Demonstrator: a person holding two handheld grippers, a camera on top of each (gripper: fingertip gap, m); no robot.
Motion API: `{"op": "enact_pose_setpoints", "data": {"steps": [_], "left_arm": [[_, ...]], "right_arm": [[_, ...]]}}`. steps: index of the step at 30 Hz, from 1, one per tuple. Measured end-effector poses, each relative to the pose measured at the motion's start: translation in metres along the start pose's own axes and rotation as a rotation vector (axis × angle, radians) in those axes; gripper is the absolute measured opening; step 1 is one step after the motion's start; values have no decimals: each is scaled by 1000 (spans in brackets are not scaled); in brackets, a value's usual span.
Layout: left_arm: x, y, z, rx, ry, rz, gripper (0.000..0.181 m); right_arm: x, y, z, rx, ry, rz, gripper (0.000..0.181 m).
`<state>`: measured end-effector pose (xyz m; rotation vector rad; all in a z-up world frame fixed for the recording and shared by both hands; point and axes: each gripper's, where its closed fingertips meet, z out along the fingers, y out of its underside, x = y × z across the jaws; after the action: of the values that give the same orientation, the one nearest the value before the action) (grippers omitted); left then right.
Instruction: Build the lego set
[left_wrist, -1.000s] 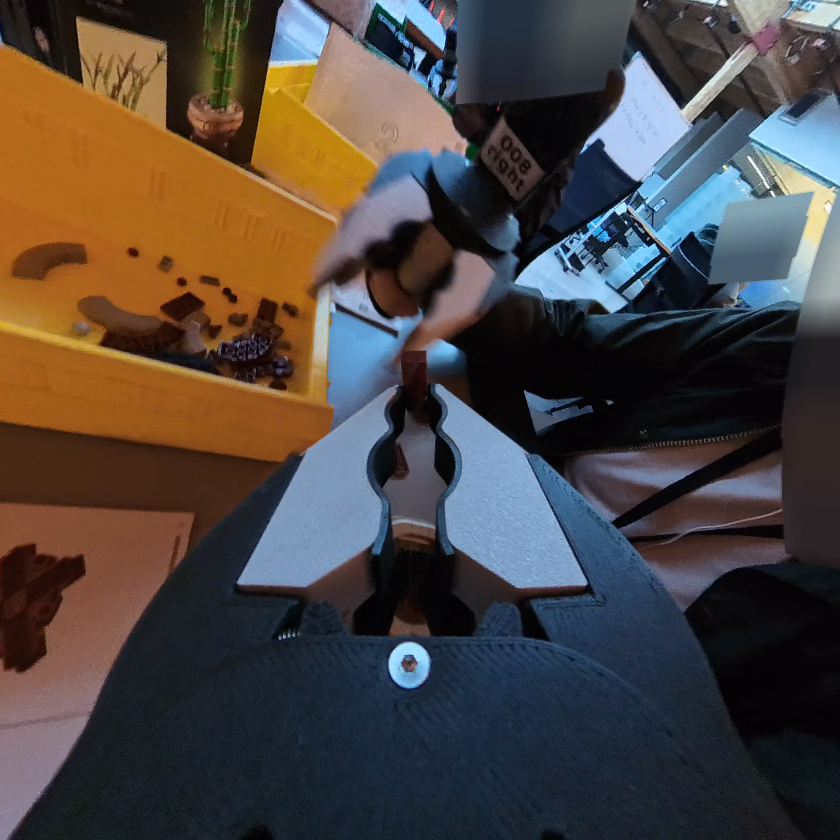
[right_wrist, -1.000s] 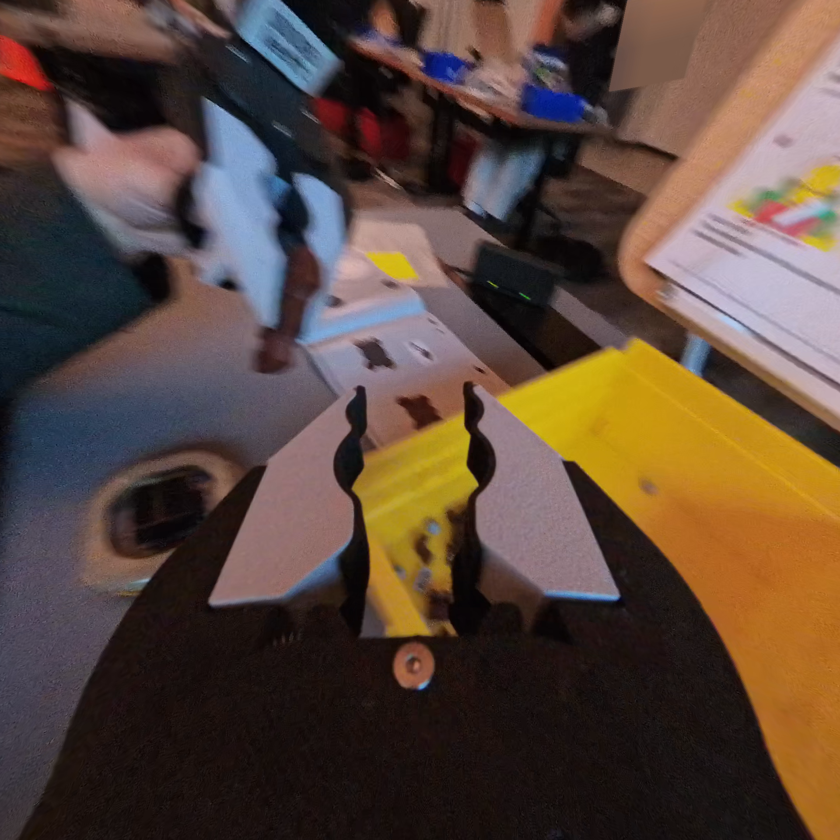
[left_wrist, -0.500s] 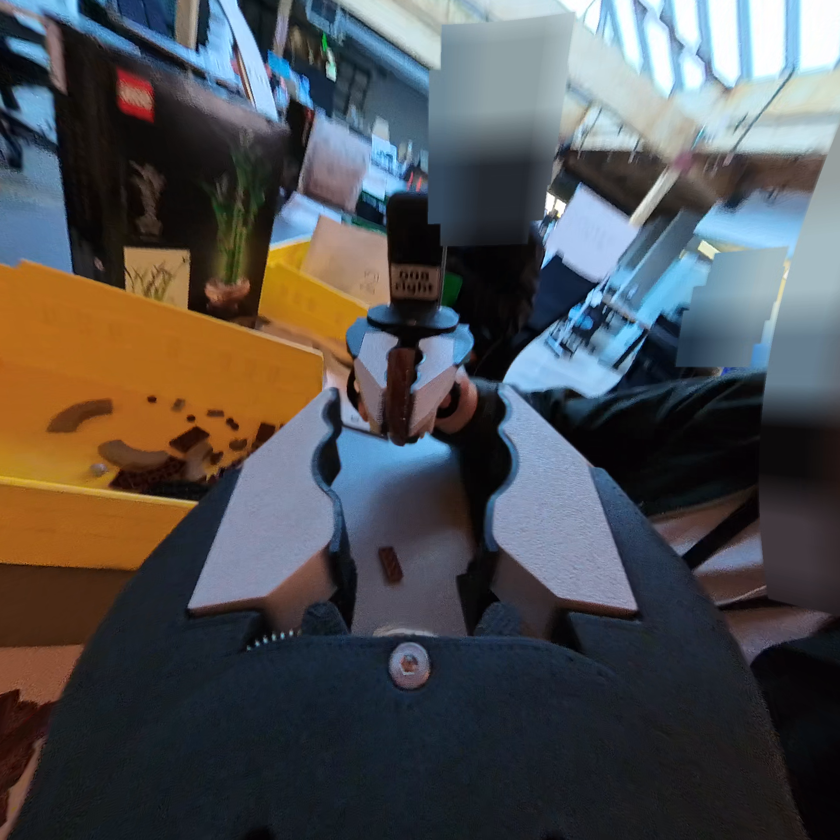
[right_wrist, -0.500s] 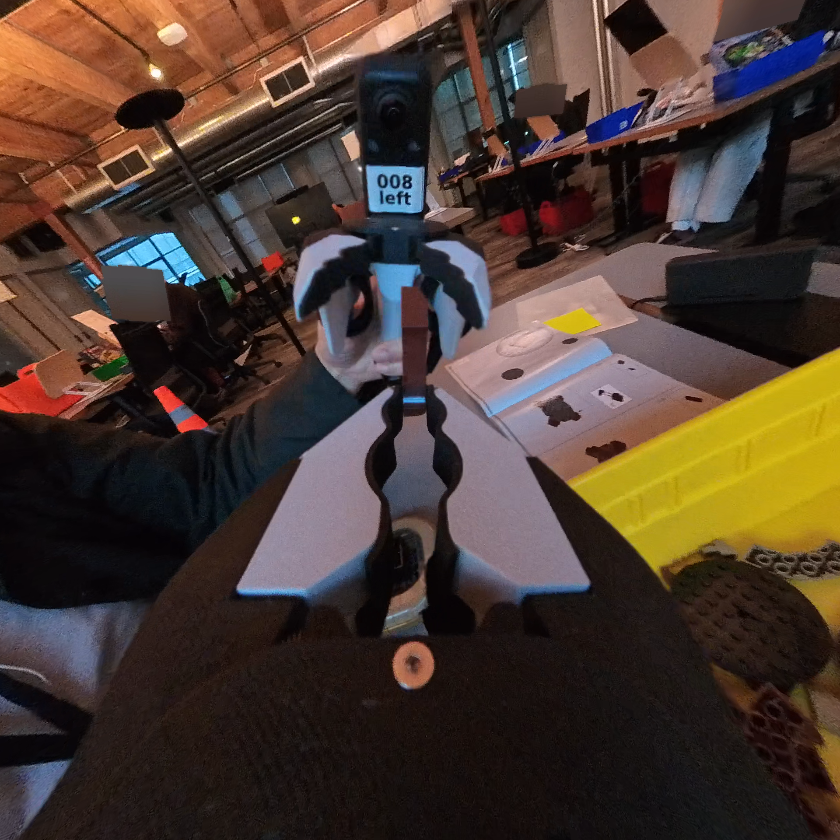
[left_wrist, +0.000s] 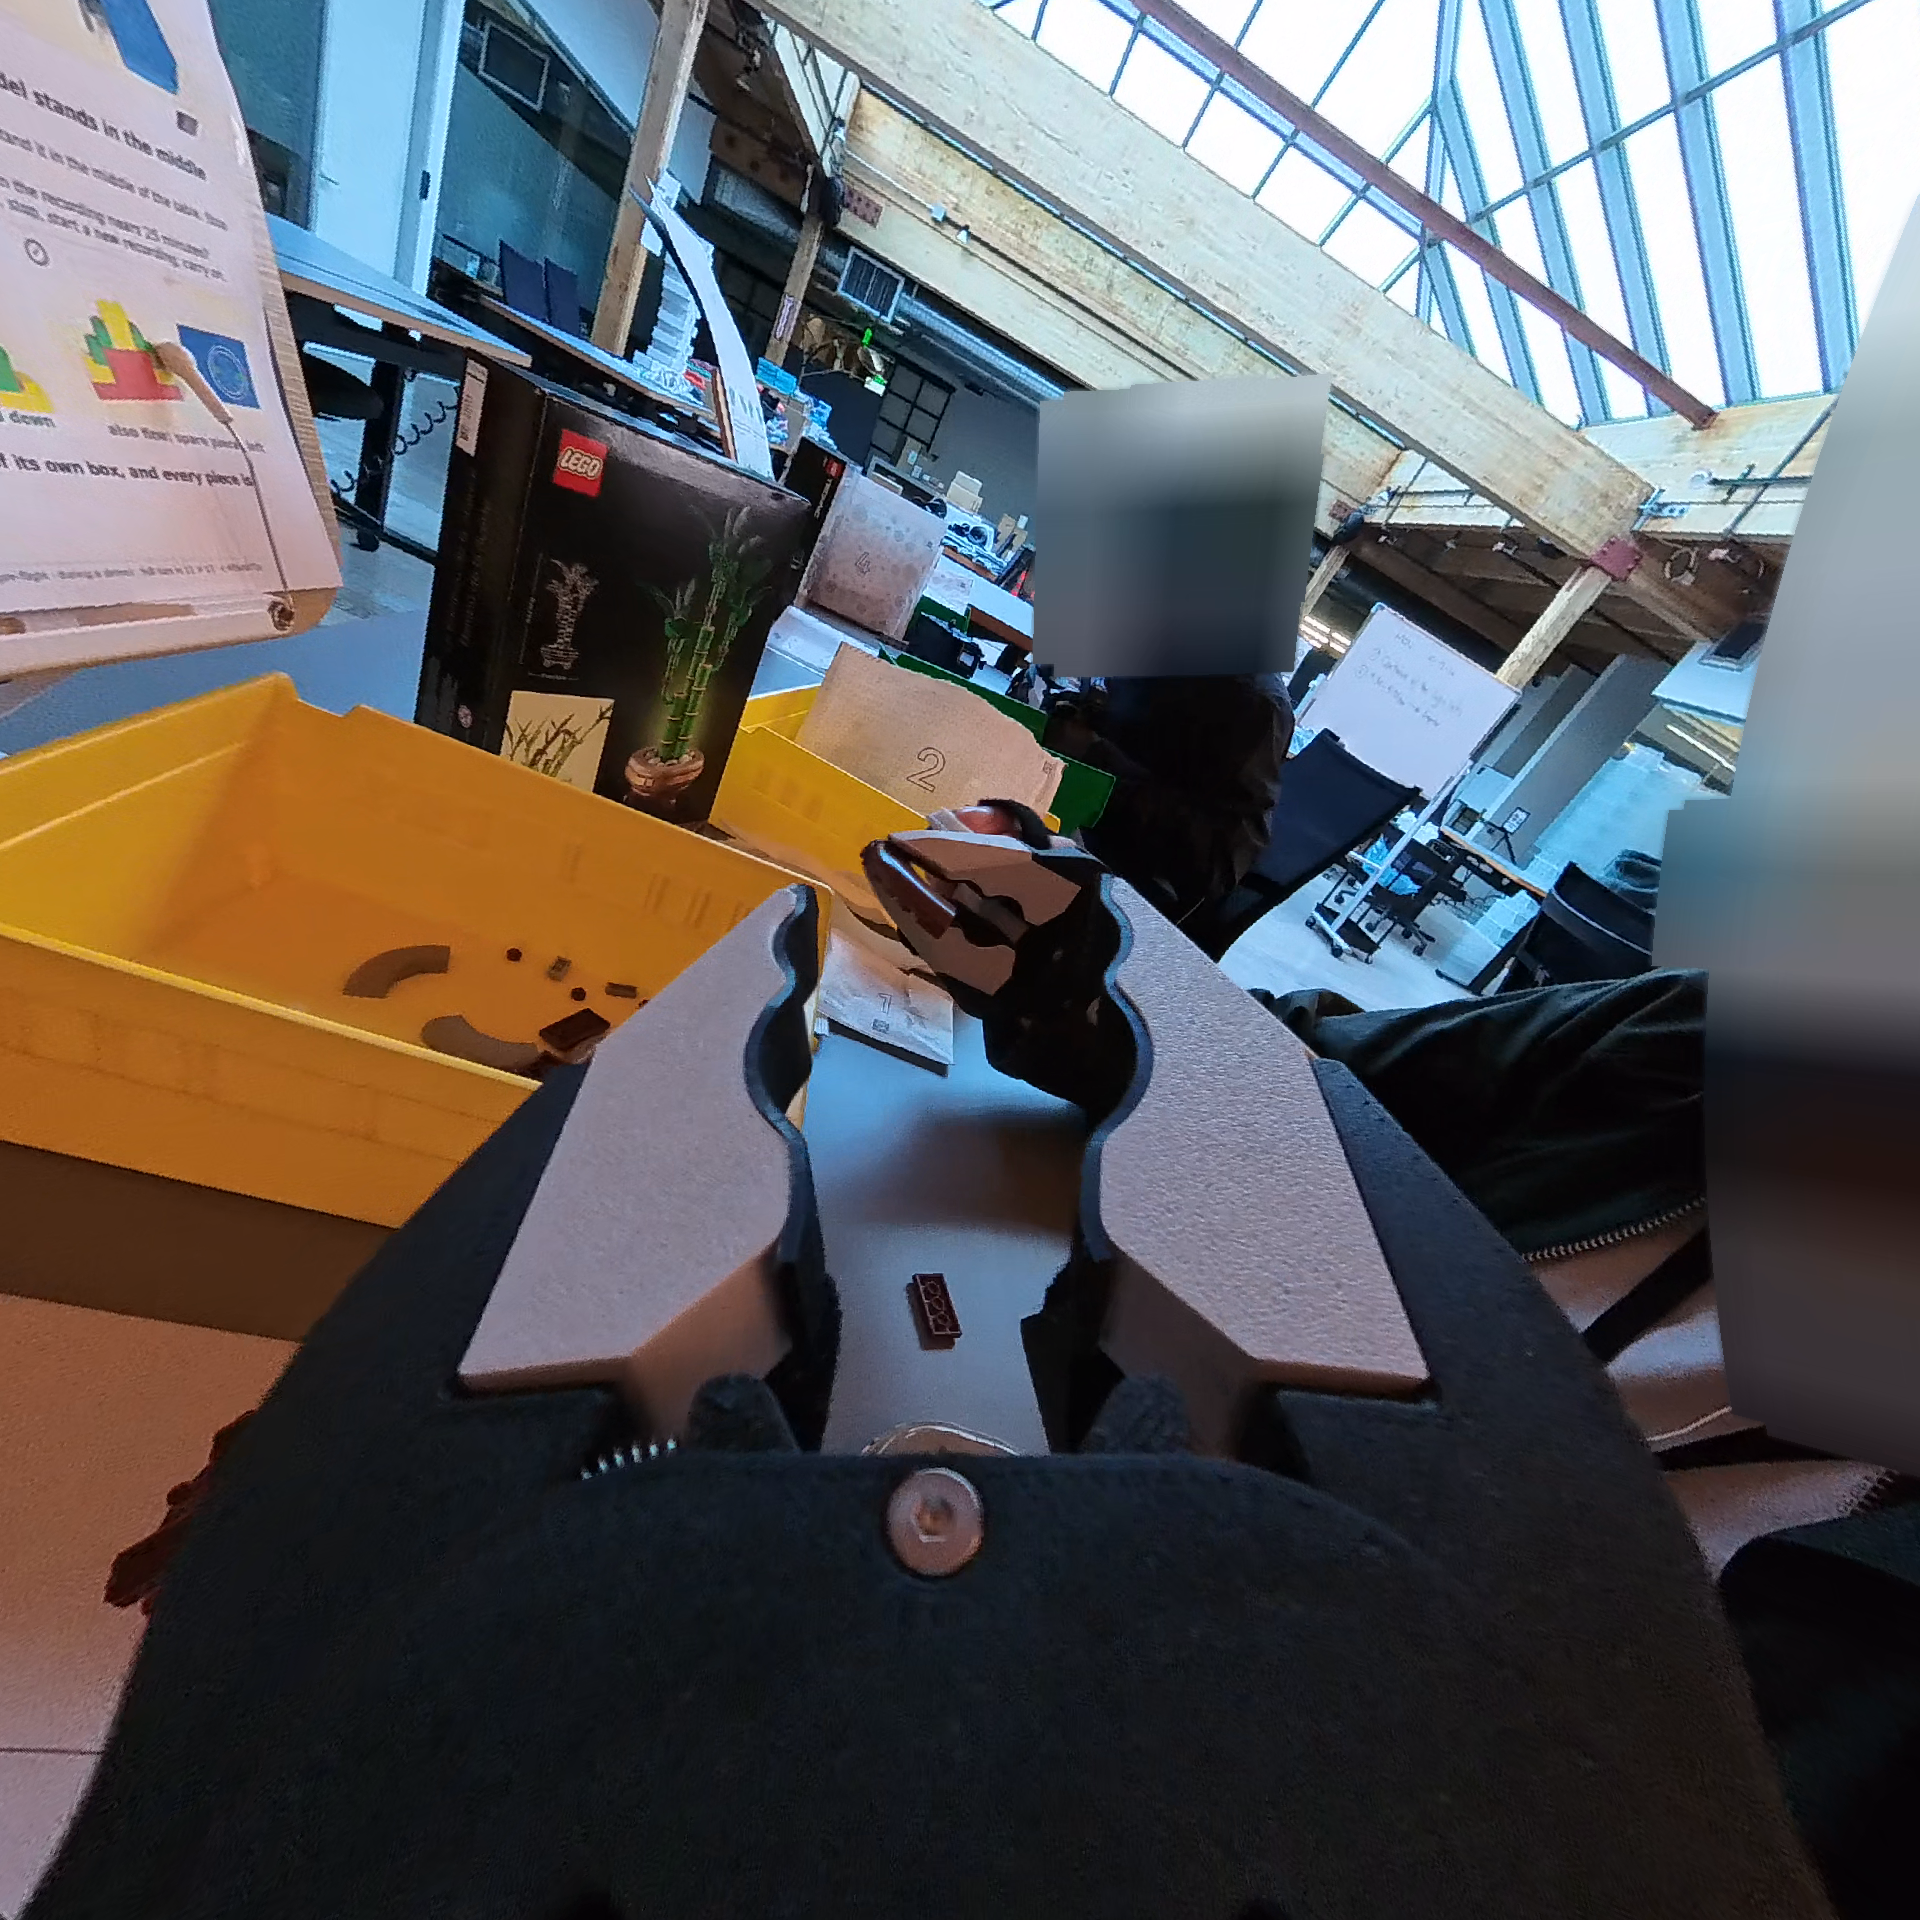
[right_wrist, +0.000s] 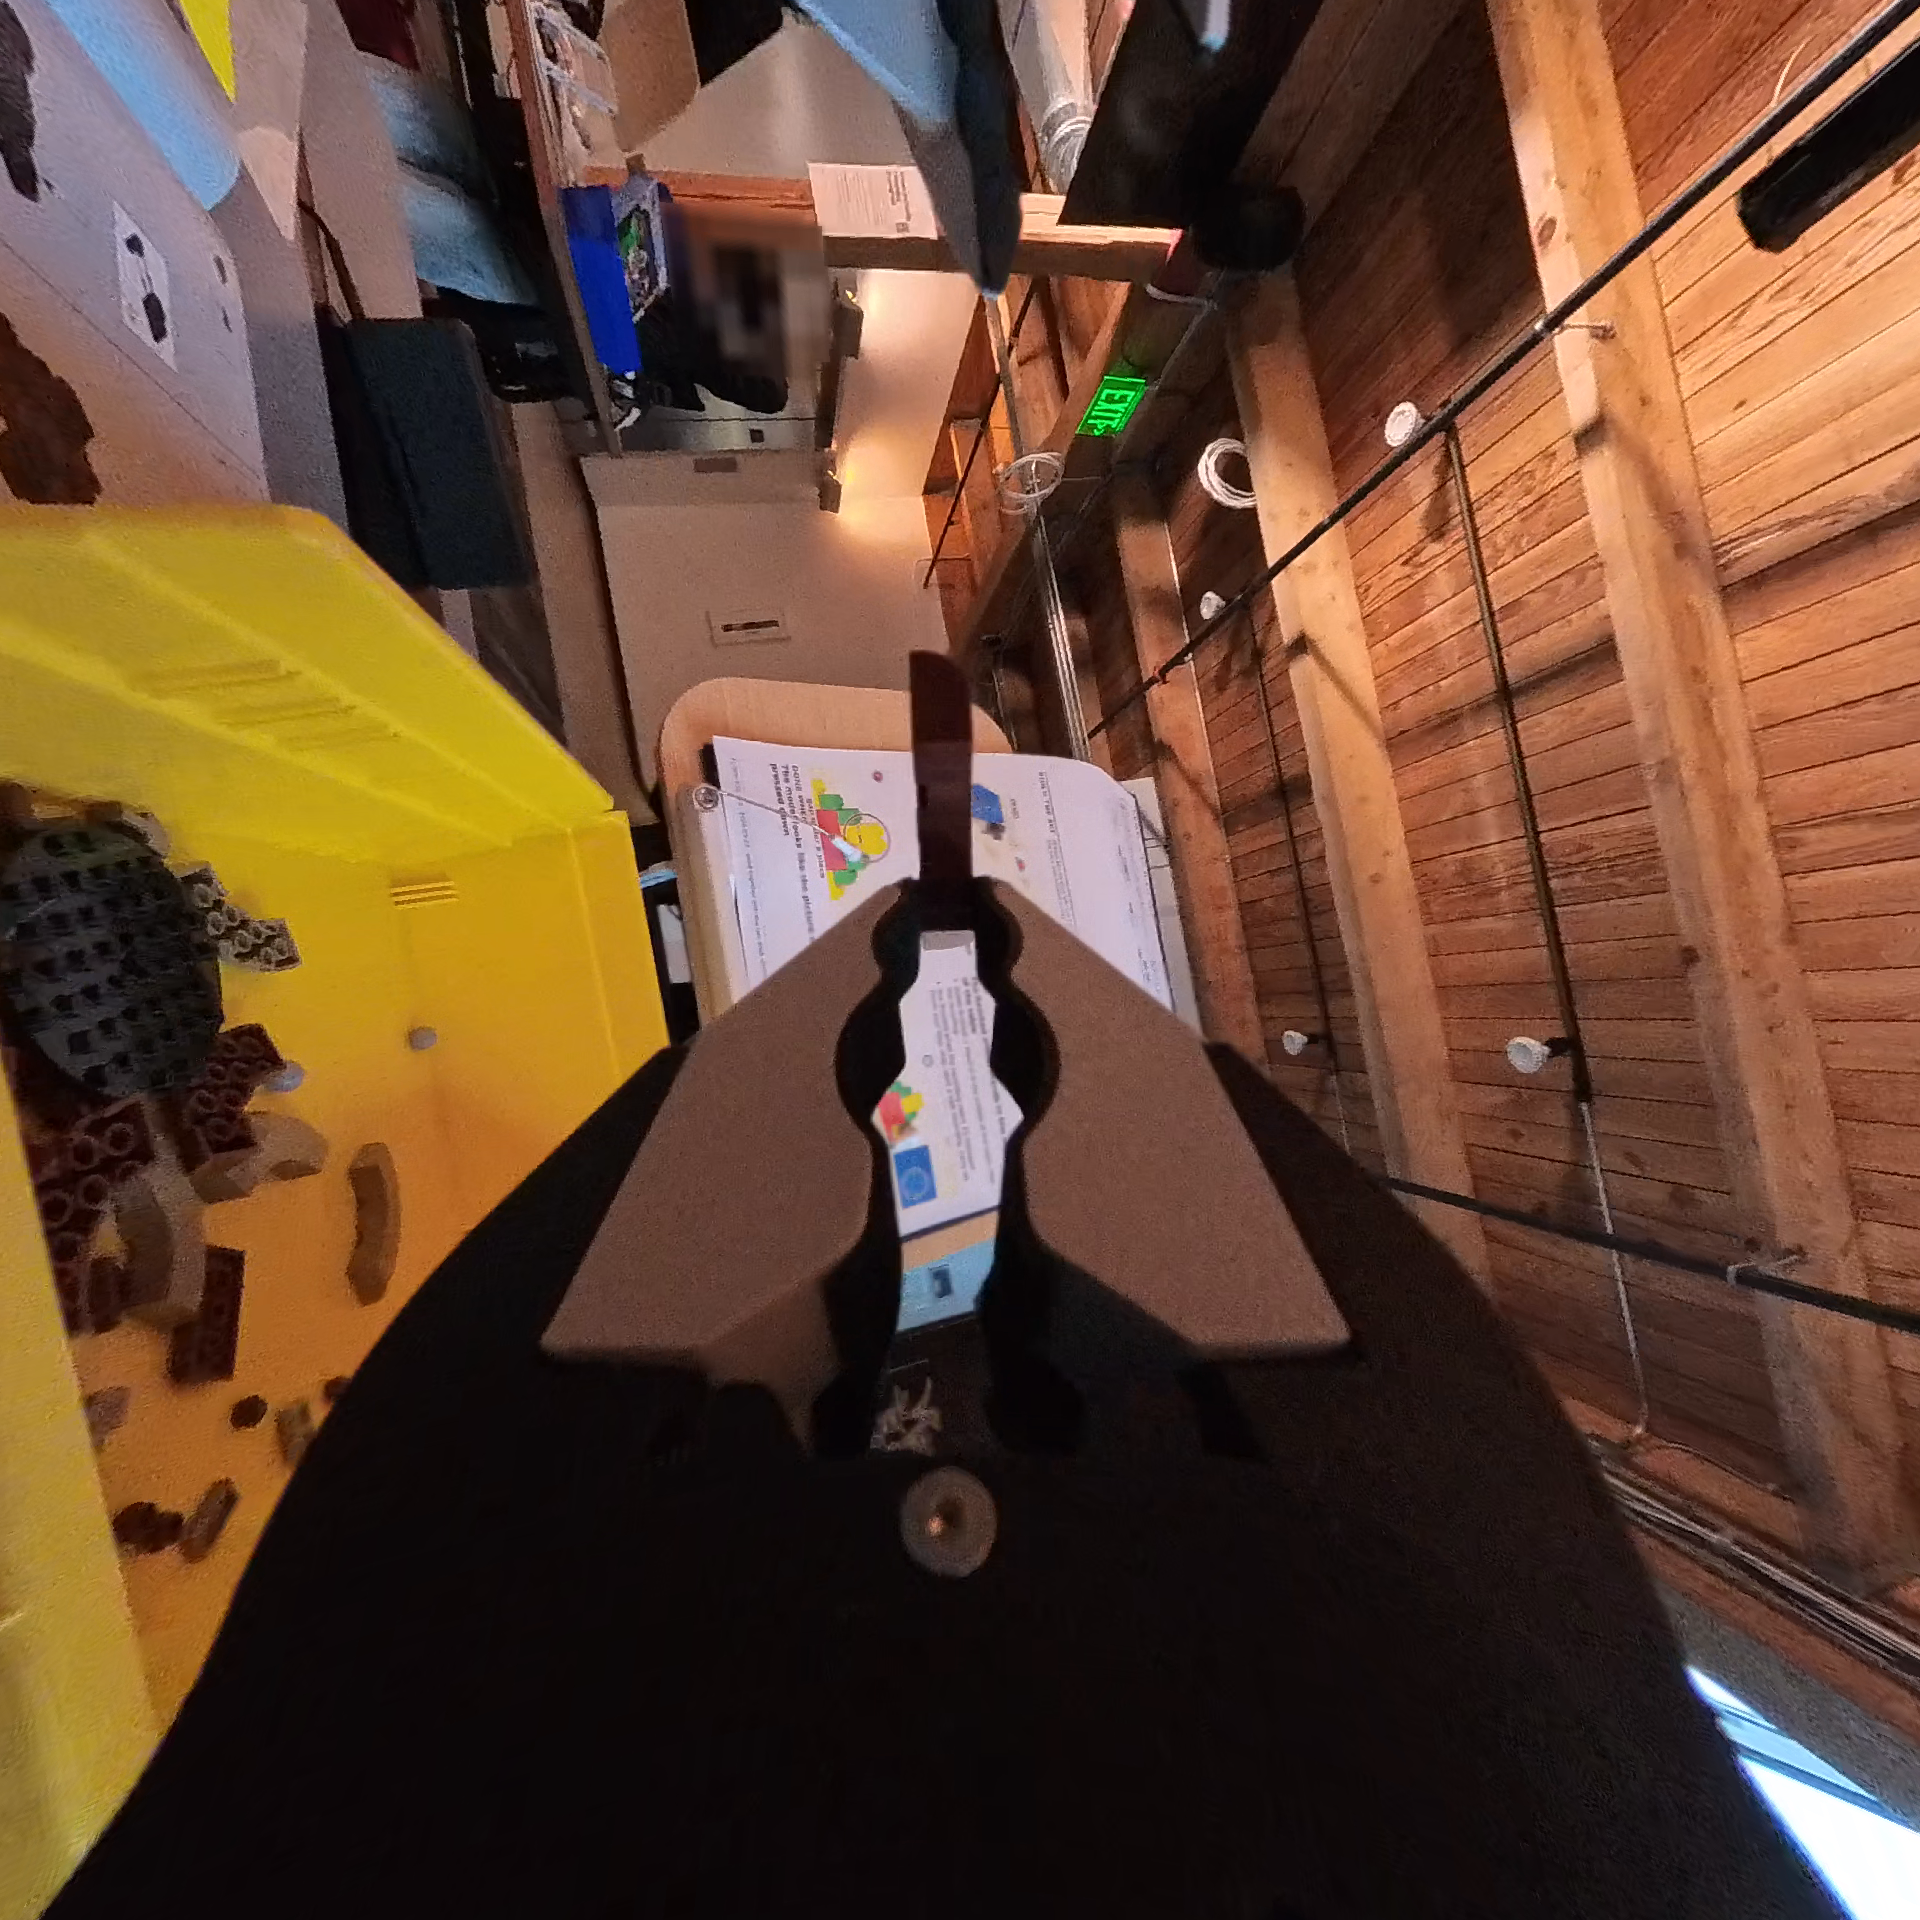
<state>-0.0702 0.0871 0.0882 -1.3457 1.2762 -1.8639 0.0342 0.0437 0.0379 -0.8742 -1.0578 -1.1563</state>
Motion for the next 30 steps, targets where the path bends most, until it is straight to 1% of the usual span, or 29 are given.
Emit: {"op": "enact_pose_setpoints", "data": {"steps": [2, 4, 6, 7, 8, 9, 10, 11, 12, 13, 14, 15, 17, 18, 19, 20, 22, 23, 24, 25, 26, 28, 30], "left_arm": [[0, 1, 1, -7, -5, 8, 51], [0, 2, 1, -14, -6, 12, 51], [0, 2, 1, -14, 0, 5, 51], [0, 2, 1, -15, 4, -1, 51], [0, 3, 1, -17, 7, -8, 51], [0, 4, 1, -19, 9, -15, 51], [0, 5, 1, -23, 10, -21, 51], [-1, 6, 1, -30, 12, -29, 51], [-1, 8, 2, -39, 15, -38, 51], [-1, 9, 3, -49, 18, -47, 51], [-1, 11, 4, -59, 20, -56, 51], [-2, 13, 5, -69, 22, -63, 52], [-1, 17, 7, -87, 30, -75, 52], [-1, 18, 7, -94, 32, -78, 52], [-1, 19, 7, -98, 33, -79, 52], [-1, 19, 7, -99, 34, -80, 52], [1, 19, 7, -100, 38, -82, 52], [2, 19, 7, -102, 41, -81, 52], [3, 19, 7, -105, 41, -78, 52], [3, 19, 6, -108, 40, -75, 52], [3, 19, 6, -110, 40, -74, 52], [4, 19, 5, -106, 45, -80, 52], [3, 19, 5, -105, 51, -89, 52]], "right_arm": [[1, 0, -1, 0, 9, 11, 7], [-1, -3, -4, 15, 10, -38, 7], [-7, -3, -4, 15, -9, -45, 8], [-14, 0, -3, 10, -41, -41, 7], [-27, 2, 0, 1, -118, -19, 7], [-53, 8, 2, -23, -276, 46, 7], [-82, 20, 2, -99, -458, 135, 7], [-104, 38, 0, -239, -579, 195, 7], [-121, 56, -2, -380, -662, 216, 8], [-129, 69, -2, -470, -689, 241, 12], [-133, 76, 0, -530, -695, 289, 32], [-134, 75, 0, -557, -710, 355, 43], [-126, 65, 4, -527, -714, 541, 45], [-116, 58, 6, -491, -708, 635, 44], [-108, 47, 4, -434, -733, 731, 40], [-104, 26, -3, -335, -825, 833, 35], [-97, -33, -38, -47, -1096, 1005, 35], [-95, -56, -61, 71, -1225, 1042, 34], [-100, -70, -81, 125, -1334, 1043, 34], [-112, -77, -99, 124, -1432, 999, 32], [-126, -78, -111, 87, -1502, 932, 32], [-152, -76, -125, 16, -1602, 820, 30], [-167, -76, -134, -23, -1681, 791, 27]]}}
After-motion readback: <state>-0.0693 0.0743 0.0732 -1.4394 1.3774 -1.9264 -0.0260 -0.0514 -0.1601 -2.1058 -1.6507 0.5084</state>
